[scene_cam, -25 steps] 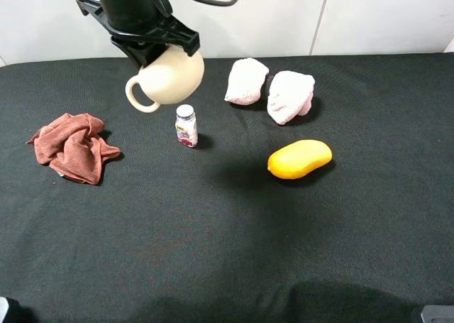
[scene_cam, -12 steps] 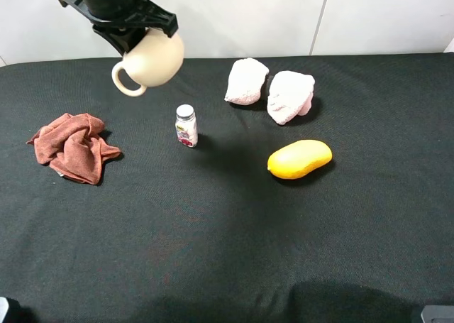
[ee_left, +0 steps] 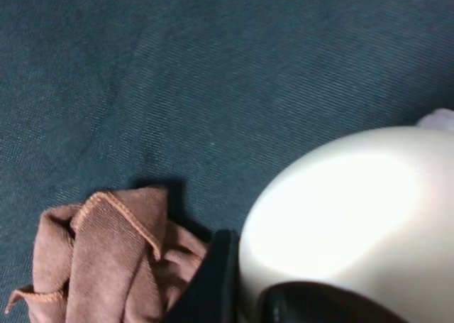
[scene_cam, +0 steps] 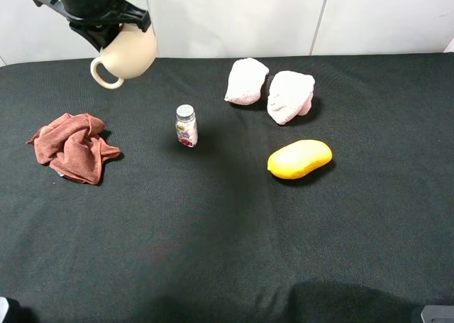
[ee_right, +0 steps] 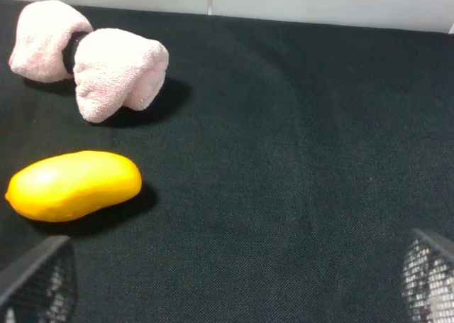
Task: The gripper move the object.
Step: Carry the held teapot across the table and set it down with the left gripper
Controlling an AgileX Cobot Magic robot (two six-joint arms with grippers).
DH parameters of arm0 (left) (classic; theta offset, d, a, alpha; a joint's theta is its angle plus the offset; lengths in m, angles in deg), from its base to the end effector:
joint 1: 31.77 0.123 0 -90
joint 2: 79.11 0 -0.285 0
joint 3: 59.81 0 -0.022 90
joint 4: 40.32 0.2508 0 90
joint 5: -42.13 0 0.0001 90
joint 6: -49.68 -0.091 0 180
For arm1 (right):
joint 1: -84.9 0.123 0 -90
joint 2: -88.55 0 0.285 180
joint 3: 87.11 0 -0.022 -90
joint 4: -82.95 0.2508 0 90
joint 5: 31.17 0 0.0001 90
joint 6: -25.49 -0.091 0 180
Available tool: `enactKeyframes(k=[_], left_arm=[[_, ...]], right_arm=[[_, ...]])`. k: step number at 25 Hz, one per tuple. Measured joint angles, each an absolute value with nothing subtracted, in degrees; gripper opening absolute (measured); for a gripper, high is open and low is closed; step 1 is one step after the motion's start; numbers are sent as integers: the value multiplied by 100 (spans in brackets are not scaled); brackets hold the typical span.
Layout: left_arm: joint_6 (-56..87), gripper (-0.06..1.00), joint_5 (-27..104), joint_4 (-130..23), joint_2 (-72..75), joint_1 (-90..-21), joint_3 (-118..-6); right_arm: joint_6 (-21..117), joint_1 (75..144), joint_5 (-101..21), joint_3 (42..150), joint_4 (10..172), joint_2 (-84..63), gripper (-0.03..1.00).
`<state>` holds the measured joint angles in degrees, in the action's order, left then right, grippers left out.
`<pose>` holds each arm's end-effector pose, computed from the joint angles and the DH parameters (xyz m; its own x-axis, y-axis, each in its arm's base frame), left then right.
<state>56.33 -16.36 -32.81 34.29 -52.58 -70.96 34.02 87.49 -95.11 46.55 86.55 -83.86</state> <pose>0.3710 -0.1301 0.2676 -0.8953 0.2900 -0.3381 0.2763 0.9569 0.0892 -0.0127 0.0046 0.2836 -0.4514 -0.1413 -0.8811 -0.1507 0.9853 -0.0808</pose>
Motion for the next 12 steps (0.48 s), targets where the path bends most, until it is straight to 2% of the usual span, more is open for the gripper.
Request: enactKeyframes(k=[12], left_arm=[[5633,2,-1481,-3211,3820,-4843,-7161]], right_arm=[[3402,8749,-9511,4655,8655,-8386,69]])
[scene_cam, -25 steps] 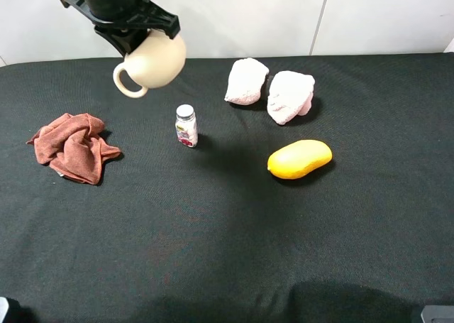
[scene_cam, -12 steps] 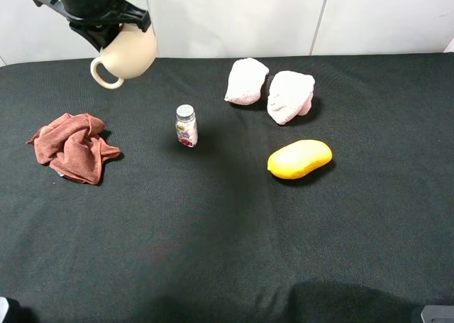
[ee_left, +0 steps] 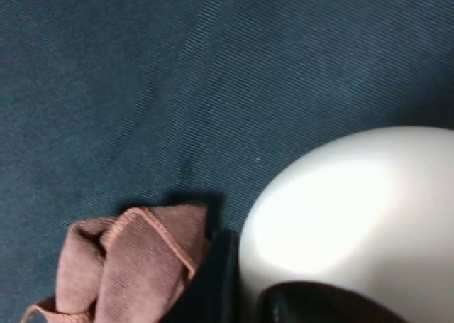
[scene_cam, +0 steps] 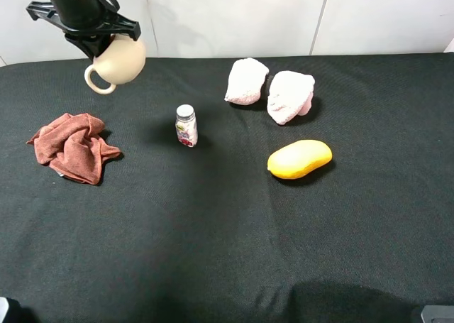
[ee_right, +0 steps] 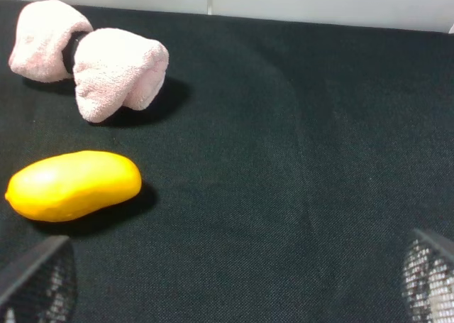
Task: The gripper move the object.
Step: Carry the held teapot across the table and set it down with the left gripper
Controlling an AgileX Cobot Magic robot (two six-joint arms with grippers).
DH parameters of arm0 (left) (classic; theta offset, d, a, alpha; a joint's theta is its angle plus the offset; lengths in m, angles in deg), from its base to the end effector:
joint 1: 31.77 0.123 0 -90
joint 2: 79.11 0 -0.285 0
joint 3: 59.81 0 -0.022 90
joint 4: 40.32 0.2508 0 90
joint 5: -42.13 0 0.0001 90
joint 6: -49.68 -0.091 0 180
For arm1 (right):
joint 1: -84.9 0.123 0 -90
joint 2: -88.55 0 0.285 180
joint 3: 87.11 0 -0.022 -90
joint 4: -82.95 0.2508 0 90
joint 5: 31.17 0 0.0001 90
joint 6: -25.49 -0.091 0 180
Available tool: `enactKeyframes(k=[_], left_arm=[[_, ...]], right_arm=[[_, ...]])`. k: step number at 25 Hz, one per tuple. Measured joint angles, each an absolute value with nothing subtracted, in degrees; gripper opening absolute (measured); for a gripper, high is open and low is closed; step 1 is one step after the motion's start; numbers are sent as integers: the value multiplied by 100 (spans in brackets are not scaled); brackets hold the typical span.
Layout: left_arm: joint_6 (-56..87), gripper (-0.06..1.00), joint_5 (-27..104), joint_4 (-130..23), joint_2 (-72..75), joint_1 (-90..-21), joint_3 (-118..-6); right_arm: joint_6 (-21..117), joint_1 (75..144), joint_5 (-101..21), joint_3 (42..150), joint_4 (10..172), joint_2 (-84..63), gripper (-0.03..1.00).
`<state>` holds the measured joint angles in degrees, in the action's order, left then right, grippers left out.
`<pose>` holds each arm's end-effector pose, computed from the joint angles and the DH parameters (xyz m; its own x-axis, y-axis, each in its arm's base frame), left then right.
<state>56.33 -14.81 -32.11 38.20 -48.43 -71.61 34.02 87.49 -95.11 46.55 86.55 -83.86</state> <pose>0.3920 -0.1059 0.2443 -0.9208 0.2367 -0.3101 0.2152 0.9712 0.1024 -0.0127 0.0046 0.2836 -0.4514 -0.1413 -0.8811 -0.1507 0.9853 -0.0808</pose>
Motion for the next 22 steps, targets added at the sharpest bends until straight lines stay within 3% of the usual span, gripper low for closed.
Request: enactKeyframes(k=[9,22], left_arm=[[5639,2,-1214,-3100,3948,-4817,-7338],[5639,2,-1437,-3122,5260,-5347,-8838]], right_arm=[[3402,8749,-9511,4655,8660,-8386,69],[3402,8749,-9511,4655,8662,-8386,69]])
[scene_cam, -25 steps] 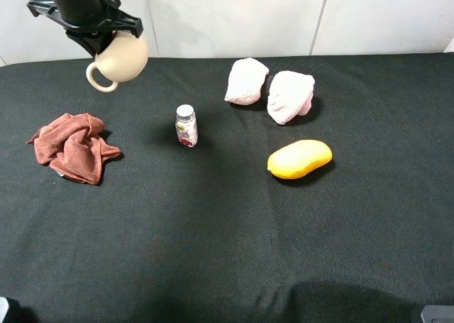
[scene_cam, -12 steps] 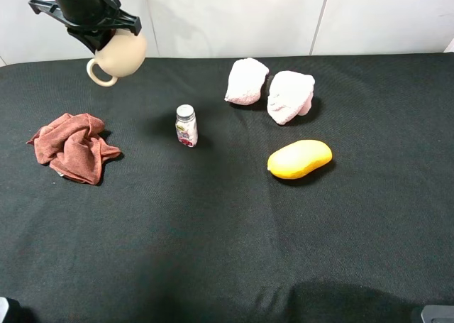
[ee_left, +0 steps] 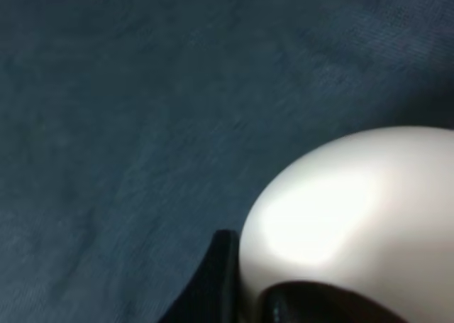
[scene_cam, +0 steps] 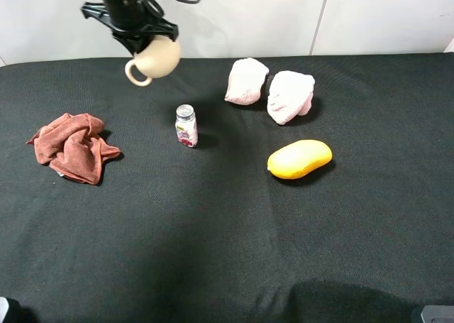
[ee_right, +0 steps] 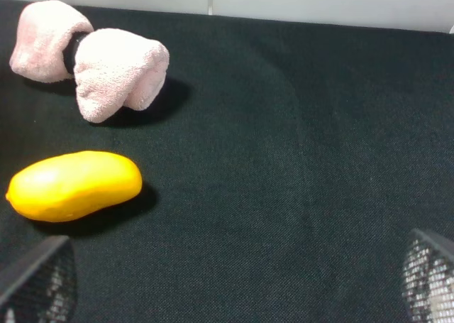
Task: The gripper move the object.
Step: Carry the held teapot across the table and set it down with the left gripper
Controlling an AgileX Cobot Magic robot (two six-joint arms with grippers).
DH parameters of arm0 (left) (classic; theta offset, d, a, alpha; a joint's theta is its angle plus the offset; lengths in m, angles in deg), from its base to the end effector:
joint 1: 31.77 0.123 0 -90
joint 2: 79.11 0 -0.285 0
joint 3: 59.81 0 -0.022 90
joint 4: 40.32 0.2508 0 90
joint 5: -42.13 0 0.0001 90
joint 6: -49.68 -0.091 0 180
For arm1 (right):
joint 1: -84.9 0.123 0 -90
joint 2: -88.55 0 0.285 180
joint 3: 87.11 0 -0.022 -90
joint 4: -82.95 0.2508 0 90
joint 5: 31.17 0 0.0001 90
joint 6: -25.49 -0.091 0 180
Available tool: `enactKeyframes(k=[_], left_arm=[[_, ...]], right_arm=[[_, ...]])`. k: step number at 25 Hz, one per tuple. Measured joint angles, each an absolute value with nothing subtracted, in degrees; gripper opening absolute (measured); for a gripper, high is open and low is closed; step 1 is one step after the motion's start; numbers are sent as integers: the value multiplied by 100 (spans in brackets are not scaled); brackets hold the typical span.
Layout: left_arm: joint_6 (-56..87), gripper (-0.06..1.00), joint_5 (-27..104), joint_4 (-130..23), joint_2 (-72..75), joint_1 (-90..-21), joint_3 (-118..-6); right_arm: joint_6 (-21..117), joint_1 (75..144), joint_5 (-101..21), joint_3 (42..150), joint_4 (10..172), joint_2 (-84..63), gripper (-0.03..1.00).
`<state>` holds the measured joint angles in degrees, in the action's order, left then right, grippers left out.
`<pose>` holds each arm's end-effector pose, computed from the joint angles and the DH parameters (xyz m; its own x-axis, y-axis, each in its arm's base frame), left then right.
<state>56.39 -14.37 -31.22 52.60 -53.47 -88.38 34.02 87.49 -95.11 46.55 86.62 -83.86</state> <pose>0.4417 -0.1629 0.2157 -0.8782 0.3186 -0.3568 0.2979 0.9479 0.1131 -0.0127 0.0047 0.2836 -0.4513 -0.1408 -0.8812 -0.1514 0.9852 -0.0798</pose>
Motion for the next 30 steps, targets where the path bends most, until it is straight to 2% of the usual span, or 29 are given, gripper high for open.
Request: enactKeyframes(k=[7,30], left_arm=[[5639,2,-1522,-3100,5949,-5482,-9491],[5785,2,-803,-3035,6629,-5488,-9665]], right_arm=[[3402,8749,-9516,4655,8669,-8386,69],[3402,8749,-9508,4655,8674,-8386,69]])
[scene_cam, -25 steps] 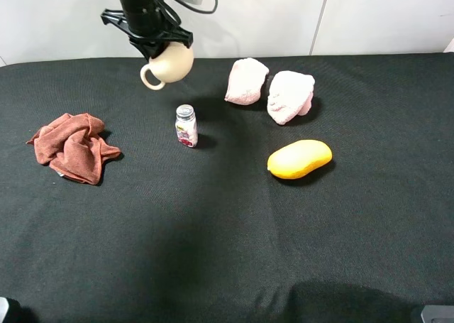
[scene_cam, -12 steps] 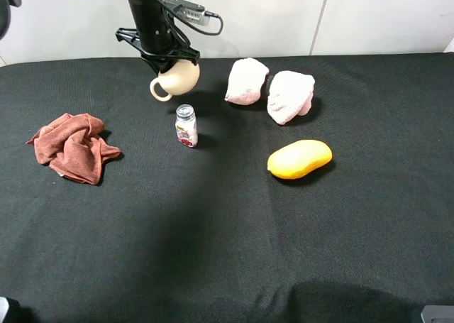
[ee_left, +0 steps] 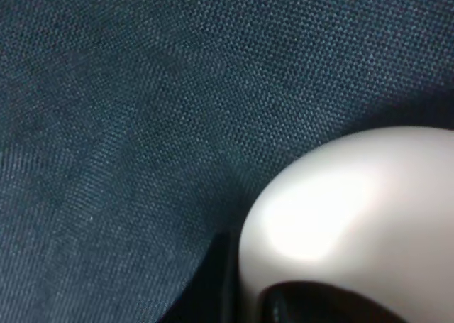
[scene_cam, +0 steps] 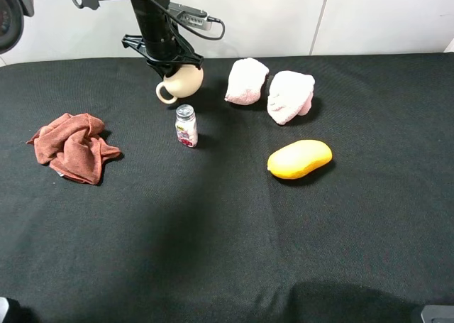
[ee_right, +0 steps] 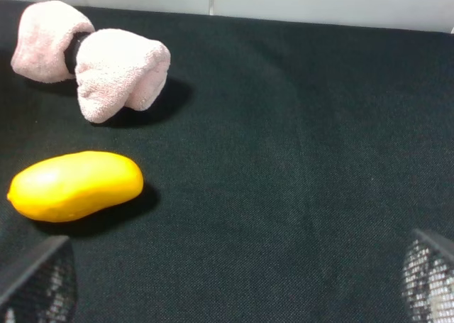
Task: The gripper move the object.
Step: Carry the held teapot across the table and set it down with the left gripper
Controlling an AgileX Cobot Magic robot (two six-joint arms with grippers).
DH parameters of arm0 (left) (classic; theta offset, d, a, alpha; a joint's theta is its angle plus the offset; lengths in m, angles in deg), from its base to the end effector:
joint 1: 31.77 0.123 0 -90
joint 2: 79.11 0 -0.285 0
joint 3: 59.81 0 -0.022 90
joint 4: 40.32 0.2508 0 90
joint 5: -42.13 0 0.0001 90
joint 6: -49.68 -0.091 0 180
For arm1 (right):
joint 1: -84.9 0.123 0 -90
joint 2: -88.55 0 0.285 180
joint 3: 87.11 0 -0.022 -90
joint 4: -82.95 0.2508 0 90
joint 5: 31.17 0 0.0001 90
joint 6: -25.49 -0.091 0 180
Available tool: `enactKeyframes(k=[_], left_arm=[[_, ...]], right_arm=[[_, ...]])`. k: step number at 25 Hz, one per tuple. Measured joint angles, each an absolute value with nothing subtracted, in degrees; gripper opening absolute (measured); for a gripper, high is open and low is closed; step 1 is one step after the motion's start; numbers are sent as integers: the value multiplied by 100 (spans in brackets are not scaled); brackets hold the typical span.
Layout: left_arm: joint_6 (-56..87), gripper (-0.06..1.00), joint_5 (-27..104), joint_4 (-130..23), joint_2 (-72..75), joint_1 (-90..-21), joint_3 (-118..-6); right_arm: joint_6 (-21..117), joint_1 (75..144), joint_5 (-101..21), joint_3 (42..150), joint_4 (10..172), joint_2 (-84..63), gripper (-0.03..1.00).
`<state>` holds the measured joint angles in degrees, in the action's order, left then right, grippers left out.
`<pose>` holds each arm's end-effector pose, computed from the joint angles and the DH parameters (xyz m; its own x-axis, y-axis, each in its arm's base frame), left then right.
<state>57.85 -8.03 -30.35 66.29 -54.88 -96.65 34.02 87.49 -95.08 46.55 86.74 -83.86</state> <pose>0.4762 -0.1901 0.1420 -0.8646 0.3361 -0.3735 0.3176 0.9416 0.1122 -0.0127 0.0048 0.2836 -0.4508 -0.1398 -0.8816 -0.1525 0.9852 -0.0782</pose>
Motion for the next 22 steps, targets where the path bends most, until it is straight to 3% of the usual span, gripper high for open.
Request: enactKeyframes(k=[9,22], left_arm=[[5800,2,-1149,-2598,6891,-5584,-10323],[5810,2,-1124,-2221,6891,-5687,-10378]], right_arm=[[3402,8749,-9508,4655,8674,-8386,69],[3402,8749,-9515,4655,8674,-8386,69]])
